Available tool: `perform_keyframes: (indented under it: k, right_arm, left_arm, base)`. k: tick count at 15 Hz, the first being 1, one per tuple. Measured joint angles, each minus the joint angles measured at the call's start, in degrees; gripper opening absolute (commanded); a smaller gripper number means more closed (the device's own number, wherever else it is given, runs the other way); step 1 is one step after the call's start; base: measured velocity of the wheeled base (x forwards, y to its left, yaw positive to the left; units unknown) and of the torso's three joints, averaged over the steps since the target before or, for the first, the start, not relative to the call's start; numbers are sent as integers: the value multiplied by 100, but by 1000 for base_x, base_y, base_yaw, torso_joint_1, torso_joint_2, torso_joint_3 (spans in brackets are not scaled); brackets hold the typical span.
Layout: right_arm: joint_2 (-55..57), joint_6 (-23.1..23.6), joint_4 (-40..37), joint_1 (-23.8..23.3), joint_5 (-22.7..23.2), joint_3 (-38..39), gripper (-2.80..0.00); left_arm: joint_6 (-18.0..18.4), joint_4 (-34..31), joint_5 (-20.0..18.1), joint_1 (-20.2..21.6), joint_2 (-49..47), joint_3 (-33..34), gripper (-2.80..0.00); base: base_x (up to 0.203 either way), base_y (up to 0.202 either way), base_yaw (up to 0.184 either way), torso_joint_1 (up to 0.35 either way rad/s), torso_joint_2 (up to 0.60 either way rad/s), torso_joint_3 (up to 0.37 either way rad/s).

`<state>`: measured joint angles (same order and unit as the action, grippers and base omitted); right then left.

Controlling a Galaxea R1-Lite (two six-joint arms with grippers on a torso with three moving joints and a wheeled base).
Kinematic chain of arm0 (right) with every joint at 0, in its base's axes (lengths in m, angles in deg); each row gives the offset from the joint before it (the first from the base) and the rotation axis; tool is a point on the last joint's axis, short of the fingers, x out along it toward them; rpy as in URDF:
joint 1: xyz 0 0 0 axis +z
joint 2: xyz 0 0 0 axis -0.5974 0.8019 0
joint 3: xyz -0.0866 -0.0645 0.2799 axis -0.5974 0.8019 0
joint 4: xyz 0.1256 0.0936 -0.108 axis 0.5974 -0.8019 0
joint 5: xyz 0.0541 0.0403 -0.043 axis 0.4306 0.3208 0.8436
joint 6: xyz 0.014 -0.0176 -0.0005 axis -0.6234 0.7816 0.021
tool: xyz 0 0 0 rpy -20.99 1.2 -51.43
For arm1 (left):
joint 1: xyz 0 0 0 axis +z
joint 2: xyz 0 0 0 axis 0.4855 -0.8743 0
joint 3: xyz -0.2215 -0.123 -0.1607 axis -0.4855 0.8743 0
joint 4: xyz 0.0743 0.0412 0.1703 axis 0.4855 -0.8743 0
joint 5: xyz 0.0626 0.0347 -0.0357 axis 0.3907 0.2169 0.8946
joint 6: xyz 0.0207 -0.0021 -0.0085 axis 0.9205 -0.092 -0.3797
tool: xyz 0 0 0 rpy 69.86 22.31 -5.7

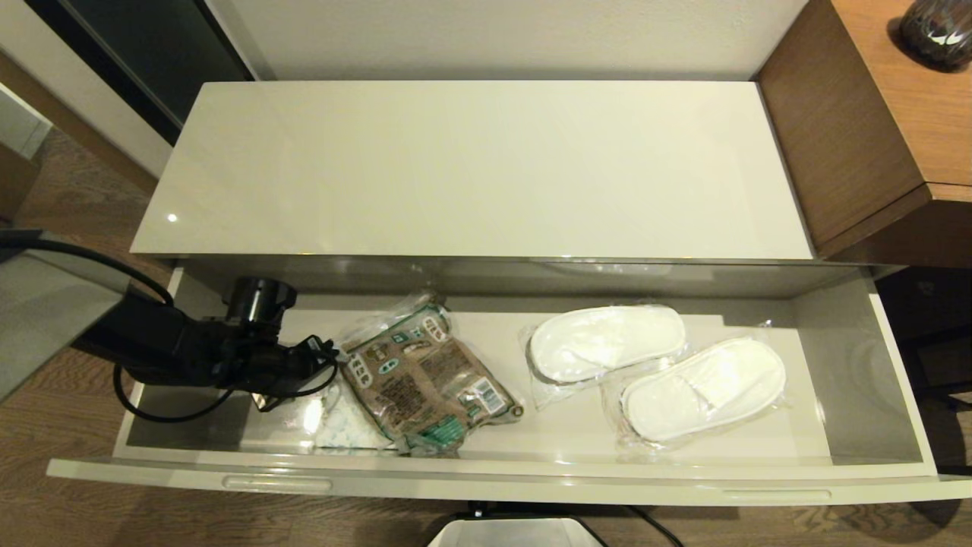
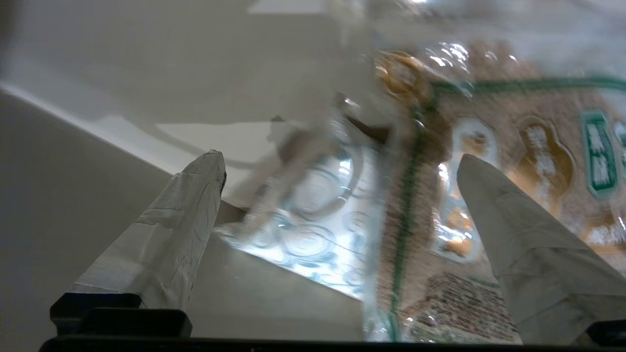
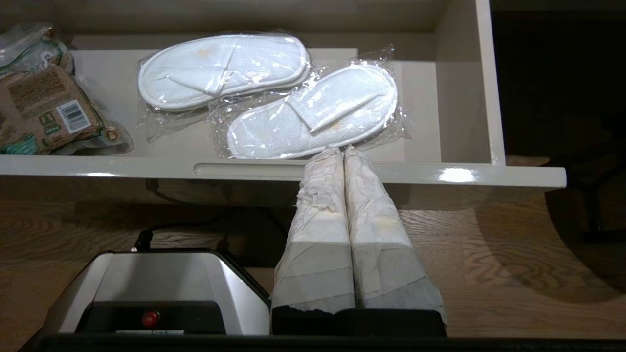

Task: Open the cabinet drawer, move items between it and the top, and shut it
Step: Take out the tissue from the drawer

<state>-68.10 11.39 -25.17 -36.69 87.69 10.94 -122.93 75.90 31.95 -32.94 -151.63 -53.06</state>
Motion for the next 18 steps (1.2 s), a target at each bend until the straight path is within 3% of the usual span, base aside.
perform_keyframes:
  k: [3,18]
  right_arm:
    - [0,1,0,0,-2,0,-280]
    - [0,1,2,0,0,0,-280]
  left_arm:
    - [6,2,199,-200,-136,-121,0]
    - [299,-38,195,-600,-795,-173,0]
  base:
    - [0,0,0,0,0,0]
    - [0,0,0,0,0,0]
